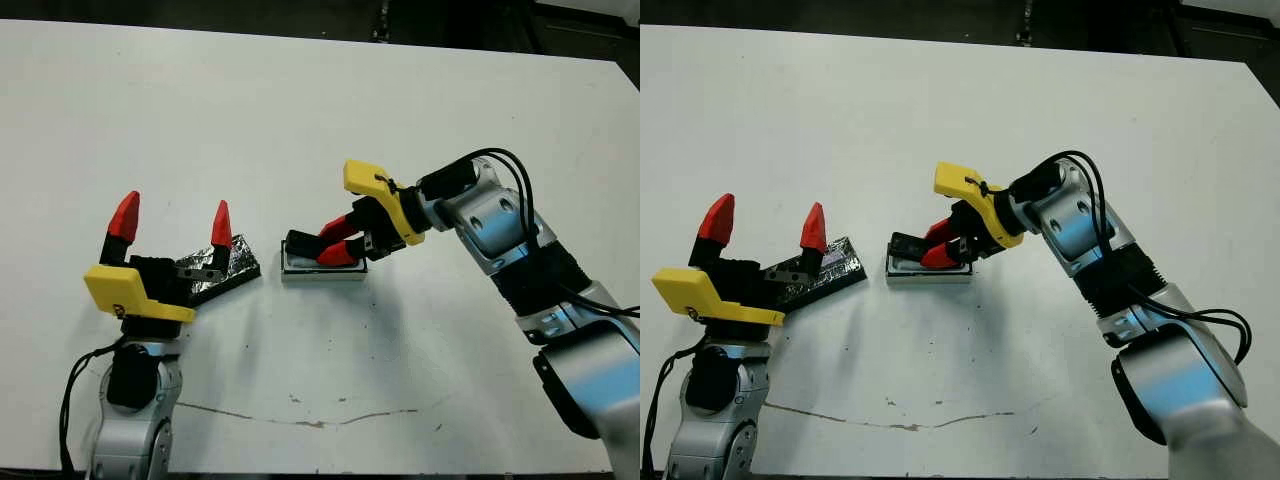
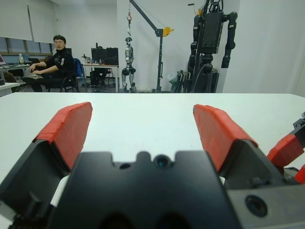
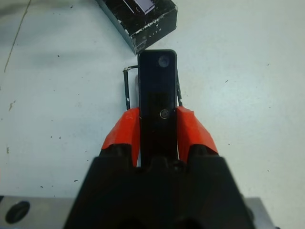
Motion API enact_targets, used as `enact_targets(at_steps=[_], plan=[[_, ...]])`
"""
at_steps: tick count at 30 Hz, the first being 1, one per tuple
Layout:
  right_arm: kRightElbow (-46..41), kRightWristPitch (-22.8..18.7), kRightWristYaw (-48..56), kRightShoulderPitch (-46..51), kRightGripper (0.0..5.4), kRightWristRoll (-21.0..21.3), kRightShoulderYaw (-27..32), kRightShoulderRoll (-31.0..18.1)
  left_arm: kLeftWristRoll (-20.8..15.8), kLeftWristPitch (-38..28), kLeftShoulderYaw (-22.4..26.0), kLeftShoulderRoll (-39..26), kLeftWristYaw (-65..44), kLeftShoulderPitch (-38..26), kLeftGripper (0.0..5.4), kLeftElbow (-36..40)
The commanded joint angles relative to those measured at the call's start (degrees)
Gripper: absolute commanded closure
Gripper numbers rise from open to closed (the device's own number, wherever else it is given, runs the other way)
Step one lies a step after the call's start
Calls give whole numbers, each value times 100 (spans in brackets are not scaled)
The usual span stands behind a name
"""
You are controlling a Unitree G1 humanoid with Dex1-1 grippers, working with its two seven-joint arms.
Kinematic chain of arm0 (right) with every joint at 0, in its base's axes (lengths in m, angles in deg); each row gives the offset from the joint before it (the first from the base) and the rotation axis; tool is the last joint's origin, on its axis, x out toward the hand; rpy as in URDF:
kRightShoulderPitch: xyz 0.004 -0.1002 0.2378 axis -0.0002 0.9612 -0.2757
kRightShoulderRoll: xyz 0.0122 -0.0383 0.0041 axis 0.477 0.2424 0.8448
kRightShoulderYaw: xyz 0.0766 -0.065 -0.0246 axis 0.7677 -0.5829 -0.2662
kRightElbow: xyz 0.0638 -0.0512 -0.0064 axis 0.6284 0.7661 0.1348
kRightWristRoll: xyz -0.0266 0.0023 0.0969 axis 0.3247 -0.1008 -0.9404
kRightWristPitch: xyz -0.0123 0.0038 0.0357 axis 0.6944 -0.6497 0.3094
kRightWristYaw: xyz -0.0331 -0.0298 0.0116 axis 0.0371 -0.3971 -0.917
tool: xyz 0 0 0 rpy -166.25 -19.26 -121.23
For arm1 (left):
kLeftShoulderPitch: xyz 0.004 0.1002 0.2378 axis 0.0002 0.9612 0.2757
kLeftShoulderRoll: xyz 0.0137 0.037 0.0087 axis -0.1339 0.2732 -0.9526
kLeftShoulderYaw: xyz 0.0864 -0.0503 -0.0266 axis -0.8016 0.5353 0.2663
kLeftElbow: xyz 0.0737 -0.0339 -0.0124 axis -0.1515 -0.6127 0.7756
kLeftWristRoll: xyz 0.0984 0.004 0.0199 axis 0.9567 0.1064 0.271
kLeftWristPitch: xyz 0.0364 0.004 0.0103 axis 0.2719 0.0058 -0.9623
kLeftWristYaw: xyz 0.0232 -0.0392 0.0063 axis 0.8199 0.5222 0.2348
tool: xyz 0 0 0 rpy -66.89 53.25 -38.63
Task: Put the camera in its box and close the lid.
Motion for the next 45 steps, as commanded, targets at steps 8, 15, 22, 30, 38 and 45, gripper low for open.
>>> enact_targets(at_steps=[8, 15, 22, 30, 38, 45], plan=[[25, 446, 95, 239, 374, 21, 133, -237, 40, -21, 9, 3, -2, 91, 0, -40], [101, 859, 69, 337, 374, 93, 245, -448, 24, -61, 3, 11, -6, 89, 0, -55], [110, 564, 122, 310, 374, 168, 161, -543, 19, -61, 4, 15, 2, 92, 0, -49], [20, 406, 141, 321, 374, 196, 85, -524, 62, 9, -10, 31, 37, 123, 0, 6], [-21, 297, 115, 329, 374, 220, 17, -517, 41, -22, -2, 41, 11, 111, 0, -6], [158, 592, 259, 322, 306, 130, 49, -465, 24, -34, -10, 48, -2, 118, 0, -5]])
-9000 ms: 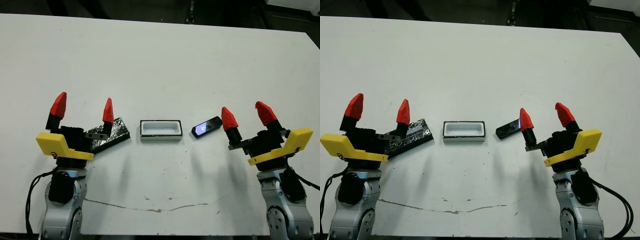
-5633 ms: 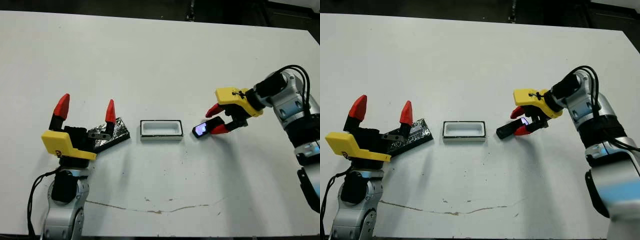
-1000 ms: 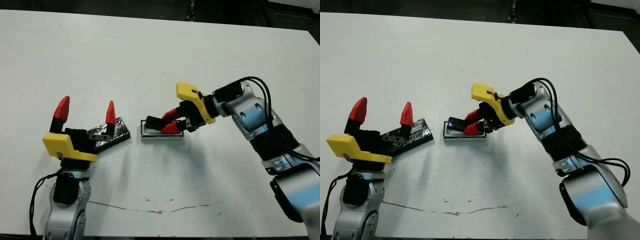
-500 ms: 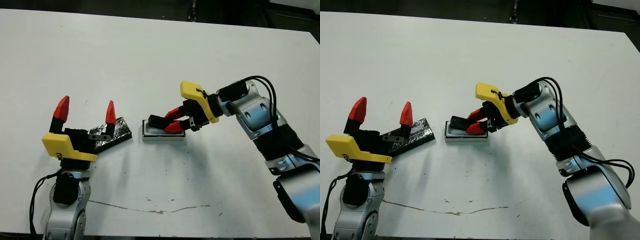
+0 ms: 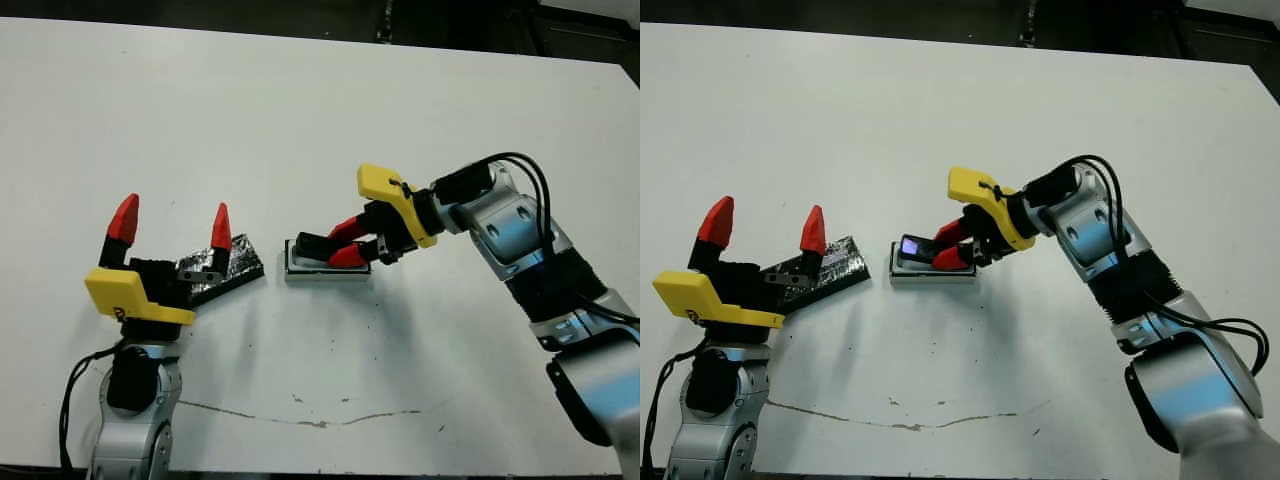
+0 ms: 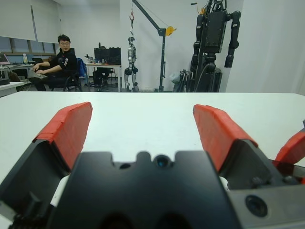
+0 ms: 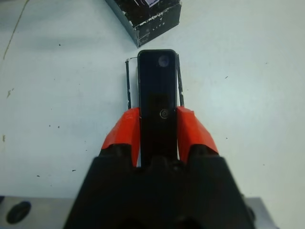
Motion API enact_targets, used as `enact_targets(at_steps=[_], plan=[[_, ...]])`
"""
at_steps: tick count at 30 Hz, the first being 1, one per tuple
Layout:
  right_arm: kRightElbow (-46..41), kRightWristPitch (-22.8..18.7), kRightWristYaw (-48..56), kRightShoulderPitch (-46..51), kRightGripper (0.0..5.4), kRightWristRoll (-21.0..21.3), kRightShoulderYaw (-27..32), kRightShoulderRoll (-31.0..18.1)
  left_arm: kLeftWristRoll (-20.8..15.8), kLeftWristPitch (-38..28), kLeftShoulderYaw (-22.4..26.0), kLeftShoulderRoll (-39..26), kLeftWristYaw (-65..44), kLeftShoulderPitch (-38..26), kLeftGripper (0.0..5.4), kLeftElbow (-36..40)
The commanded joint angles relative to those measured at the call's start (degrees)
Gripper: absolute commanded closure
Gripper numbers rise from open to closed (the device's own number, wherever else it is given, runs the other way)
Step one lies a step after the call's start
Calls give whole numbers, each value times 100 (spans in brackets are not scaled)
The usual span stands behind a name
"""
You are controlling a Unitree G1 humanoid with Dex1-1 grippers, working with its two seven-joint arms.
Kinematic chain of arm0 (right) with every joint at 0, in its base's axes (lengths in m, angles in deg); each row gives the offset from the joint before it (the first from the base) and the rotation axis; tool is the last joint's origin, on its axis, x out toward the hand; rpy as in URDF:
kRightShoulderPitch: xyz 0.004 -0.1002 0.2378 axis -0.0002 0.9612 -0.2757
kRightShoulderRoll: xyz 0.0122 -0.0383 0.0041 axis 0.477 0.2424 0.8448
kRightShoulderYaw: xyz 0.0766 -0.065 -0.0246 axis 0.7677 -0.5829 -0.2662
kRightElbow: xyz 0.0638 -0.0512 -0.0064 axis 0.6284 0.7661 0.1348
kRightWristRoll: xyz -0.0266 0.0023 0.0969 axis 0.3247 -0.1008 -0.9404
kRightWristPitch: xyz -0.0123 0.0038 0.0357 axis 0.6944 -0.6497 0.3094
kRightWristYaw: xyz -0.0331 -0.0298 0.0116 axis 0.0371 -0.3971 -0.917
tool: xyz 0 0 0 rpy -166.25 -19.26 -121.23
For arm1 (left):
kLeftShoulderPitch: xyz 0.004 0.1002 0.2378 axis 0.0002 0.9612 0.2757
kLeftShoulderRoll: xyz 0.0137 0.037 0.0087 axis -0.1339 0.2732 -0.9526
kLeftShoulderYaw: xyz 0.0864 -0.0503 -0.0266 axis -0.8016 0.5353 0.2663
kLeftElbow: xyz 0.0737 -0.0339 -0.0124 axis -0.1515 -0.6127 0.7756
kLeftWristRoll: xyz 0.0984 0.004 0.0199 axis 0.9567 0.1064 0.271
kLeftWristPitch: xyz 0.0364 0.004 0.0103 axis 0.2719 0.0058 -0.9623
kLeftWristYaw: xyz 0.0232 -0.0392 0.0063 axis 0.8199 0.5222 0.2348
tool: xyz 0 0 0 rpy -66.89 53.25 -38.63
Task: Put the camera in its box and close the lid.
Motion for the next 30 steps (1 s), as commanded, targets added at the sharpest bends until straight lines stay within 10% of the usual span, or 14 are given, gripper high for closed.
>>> enact_targets(at_steps=[1, 7, 21, 30], plan=[[257, 470, 206, 85, 295, 100, -40, -181, -36, -16, -13, 20, -14, 60, 0, -23], [455, 1411, 387, 77, 209, 185, -25, -188, -3, 115, -32, 32, 24, 91, 0, 72], [629, 1241, 1042, -75, 0, -346, 551, -264, 1, 82, -21, 54, 1, 101, 0, 51], [-893, 532, 34, 887, 0, -1041, 1994, -754, 11, 4, 23, 24, -25, 28, 0, -44]])
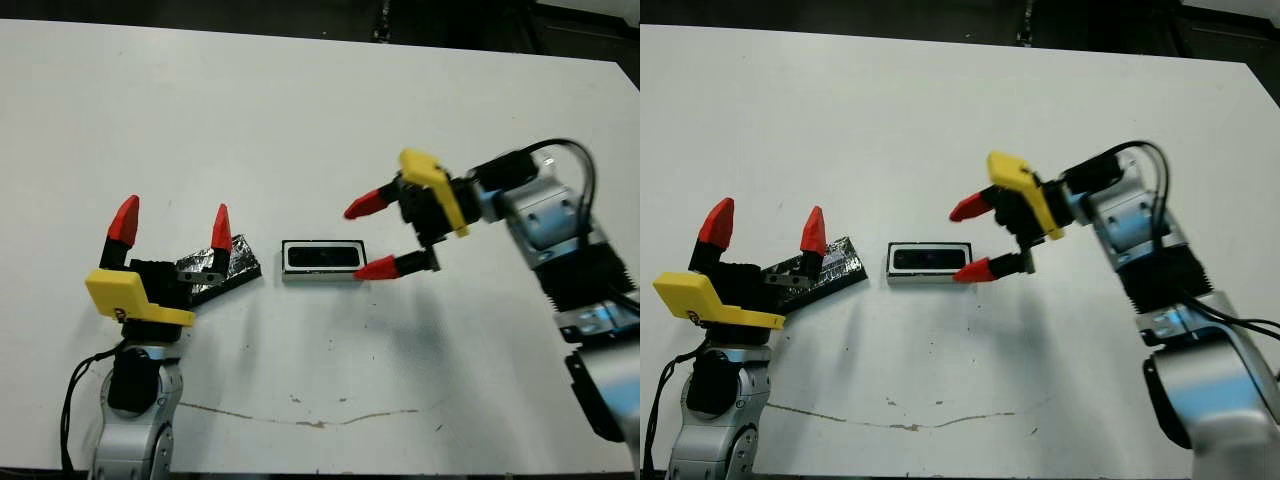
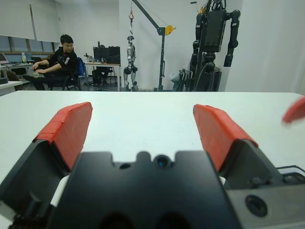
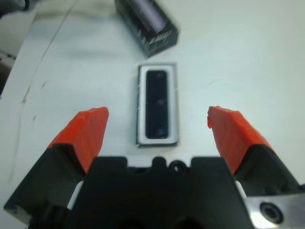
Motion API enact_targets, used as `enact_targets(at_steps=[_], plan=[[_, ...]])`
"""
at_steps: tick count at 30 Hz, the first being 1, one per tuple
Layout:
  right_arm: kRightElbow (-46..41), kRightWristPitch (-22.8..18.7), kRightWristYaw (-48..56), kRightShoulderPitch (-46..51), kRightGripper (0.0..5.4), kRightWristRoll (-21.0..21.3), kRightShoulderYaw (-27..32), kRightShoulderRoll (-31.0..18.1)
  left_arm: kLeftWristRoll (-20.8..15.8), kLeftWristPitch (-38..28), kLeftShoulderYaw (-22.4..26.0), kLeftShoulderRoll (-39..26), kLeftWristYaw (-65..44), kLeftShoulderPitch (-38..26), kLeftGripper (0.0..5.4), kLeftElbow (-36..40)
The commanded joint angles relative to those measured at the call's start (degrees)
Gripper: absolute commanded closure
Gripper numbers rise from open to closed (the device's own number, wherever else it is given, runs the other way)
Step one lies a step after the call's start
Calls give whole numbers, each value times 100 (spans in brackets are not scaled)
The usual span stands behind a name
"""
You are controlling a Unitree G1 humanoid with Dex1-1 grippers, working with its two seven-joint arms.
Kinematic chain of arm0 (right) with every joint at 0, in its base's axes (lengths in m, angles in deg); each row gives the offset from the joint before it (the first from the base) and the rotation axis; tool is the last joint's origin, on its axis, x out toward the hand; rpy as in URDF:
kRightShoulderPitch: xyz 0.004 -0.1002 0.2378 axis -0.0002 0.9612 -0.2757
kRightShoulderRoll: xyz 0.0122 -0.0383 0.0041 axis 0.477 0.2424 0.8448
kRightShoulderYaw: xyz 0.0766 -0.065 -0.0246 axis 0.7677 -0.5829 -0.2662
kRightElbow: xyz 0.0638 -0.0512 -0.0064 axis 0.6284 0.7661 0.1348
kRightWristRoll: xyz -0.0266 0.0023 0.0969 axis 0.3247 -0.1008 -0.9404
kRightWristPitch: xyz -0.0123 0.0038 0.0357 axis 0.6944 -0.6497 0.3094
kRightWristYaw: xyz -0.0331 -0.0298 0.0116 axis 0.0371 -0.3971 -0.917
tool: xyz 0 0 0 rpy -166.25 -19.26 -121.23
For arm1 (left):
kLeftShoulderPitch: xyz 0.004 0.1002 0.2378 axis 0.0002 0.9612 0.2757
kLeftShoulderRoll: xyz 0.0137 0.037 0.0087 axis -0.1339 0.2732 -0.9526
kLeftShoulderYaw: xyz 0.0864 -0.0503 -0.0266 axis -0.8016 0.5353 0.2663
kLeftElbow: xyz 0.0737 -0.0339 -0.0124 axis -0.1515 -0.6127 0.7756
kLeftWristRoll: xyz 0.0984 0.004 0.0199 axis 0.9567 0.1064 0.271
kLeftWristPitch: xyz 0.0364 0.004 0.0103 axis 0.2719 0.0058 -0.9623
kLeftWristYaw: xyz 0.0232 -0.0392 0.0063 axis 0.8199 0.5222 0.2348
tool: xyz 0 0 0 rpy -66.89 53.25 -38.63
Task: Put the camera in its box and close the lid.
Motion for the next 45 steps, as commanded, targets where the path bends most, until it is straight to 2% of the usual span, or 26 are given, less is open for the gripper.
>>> enact_targets(at_steps=[1, 6, 10, 12, 16, 18, 20, 22, 26, 31, 34, 40, 42, 45], plan=[[-897, -356, -692, 826, 0, -431, 750, -192, -30, -17, 14, -30, -31, 24, 0, -54], [-2571, -1107, -2098, 2319, 0, -1257, 2005, -66, -12, -20, 12, -44, -38, 1, 0, -68], [-3247, -1017, -3310, 3513, 19, -1519, 2701, 442, -23, 68, 23, -82, -64, -13, 0, -54], [-3336, -609, -3705, 4020, 45, -1439, 2806, 717, -43, 96, 42, -111, -96, -29, 0, -61], [-3177, 288, -4111, 4757, 108, -1442, 2811, 1293, -36, 100, 80, -165, -150, -72, 0, -109], [-3112, 678, -4419, 5053, 138, -1301, 2716, 1585, -54, 128, 90, -184, -171, -87, 0, -121], [-3046, 1011, -4678, 5257, 171, -1106, 2605, 1774, -84, 103, 106, -236, -237, -104, 0, -156], [-3016, 1157, -4926, 5407, 202, -995, 2494, 1941, -99, 111, 128, -355, -357, -112, 0, -161], [-3002, 1349, -5291, 5568, 265, -836, 2321, 2134, -354, 255, 184, -586, -662, -143, 17, -87], [-2911, 1617, -5580, 5614, 345, -800, 2200, 2332, -742, 601, 294, -1187, -1331, -217, 61, 62], [-2987, 1561, -5782, 5619, 393, -770, 2128, 2373, -871, 814, 388, -1724, -1829, -344, 92, 131], [-3056, 1509, -5968, 5633, 488, -741, 1993, 2324, -1168, 1343, 538, -2692, -2731, -683, 24, 214], [-3093, 1498, -6010, 5632, 516, -726, 1963, 2307, -1344, 1582, 565, -3126, -3229, -883, 0, 103], [-3117, 1473, -6072, 5632, 539, -748, 1945, 2302, -1733, 1975, 594, -3500, -3830, -1119, 0, -110]])
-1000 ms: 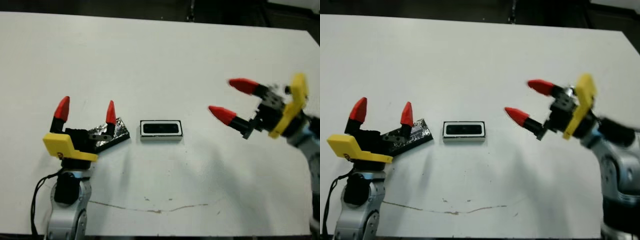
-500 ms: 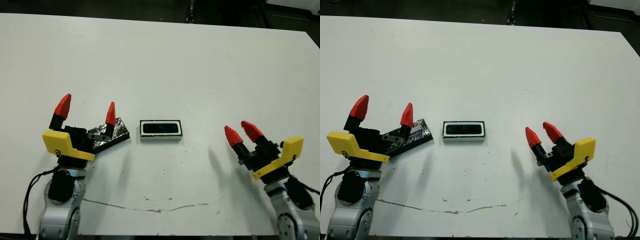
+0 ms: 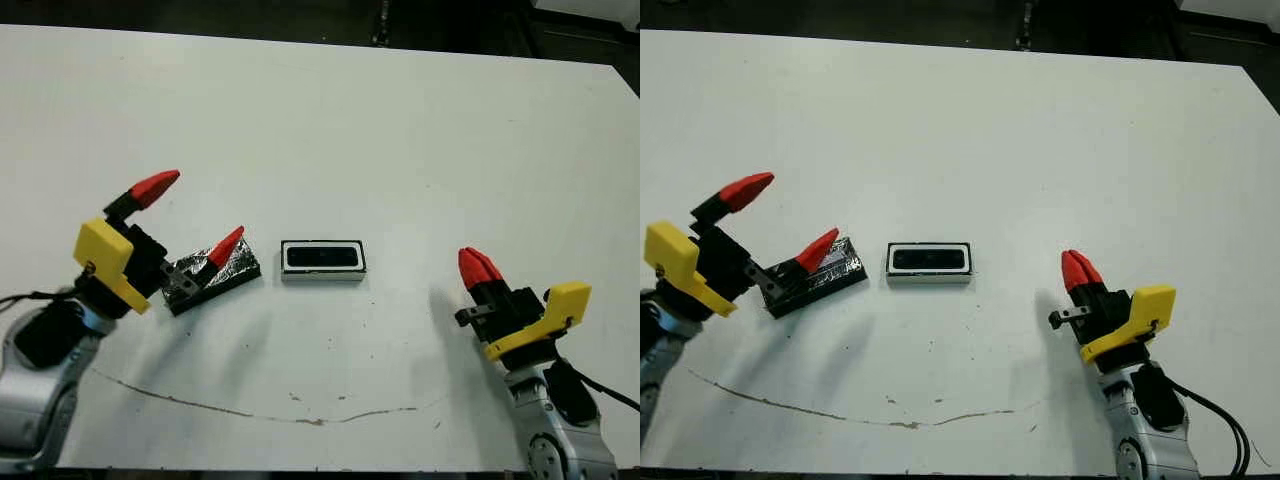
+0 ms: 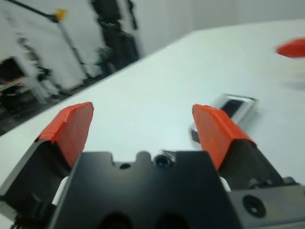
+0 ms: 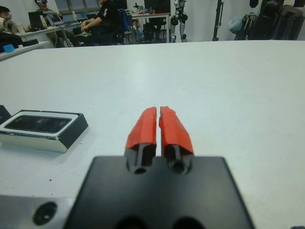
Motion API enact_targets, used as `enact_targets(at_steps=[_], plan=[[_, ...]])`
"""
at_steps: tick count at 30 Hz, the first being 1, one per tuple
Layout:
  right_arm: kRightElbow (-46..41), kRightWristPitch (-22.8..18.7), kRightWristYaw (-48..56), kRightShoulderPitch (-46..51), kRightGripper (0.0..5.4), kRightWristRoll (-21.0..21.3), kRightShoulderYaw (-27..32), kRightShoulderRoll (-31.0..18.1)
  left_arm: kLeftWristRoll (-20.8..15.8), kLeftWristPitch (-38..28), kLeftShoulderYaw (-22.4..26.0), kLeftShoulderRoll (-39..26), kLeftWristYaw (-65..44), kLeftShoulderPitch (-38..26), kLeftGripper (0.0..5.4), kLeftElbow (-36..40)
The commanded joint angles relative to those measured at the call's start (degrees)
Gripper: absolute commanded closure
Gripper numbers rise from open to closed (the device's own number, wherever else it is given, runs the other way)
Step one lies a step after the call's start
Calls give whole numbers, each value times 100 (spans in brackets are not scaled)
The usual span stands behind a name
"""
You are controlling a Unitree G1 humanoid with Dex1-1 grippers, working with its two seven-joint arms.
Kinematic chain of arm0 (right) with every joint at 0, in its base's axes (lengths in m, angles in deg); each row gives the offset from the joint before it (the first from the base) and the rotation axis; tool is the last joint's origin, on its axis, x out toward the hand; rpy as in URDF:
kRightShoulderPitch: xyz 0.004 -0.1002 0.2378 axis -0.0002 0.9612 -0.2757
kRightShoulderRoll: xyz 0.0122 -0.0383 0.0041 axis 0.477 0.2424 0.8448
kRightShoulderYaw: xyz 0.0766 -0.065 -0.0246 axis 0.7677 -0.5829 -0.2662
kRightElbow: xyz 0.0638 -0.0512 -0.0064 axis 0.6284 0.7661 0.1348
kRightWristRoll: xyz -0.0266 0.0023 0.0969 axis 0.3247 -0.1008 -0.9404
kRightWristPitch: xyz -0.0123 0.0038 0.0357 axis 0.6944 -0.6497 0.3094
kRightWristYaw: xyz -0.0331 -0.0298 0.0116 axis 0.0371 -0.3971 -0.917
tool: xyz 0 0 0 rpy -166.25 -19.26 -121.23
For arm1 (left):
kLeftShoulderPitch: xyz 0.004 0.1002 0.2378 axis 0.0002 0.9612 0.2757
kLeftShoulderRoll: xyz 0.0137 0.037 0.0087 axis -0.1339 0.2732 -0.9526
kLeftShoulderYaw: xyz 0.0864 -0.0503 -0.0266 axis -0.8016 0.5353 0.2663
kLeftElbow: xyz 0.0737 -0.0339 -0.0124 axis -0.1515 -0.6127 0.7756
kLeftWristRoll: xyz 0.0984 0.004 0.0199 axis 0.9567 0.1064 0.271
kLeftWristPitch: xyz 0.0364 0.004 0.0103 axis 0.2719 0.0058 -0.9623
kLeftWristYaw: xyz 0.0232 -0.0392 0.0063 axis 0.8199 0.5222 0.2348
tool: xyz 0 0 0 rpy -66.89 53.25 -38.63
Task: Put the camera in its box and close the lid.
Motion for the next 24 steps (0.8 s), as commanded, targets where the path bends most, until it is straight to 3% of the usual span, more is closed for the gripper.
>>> enact_targets(at_steps=[1, 7, 14, 24], plan=[[-55, -98, -123, 73, 539, 45, 1, -80, -370, 392, 28, -424, -655, -270, 0, -336], [-111, -153, -216, 105, 539, 57, -44, -100, -490, 434, -178, -631, -1481, -727, 0, -1040], [-154, -165, -281, 136, 539, 107, -77, -124, -208, 340, -478, -776, -1938, -1066, 0, -1525], [-174, -201, -267, 154, 539, 48, -91, -131, 176, 654, -707, -805, -1893, -1115, 0, -1573]])
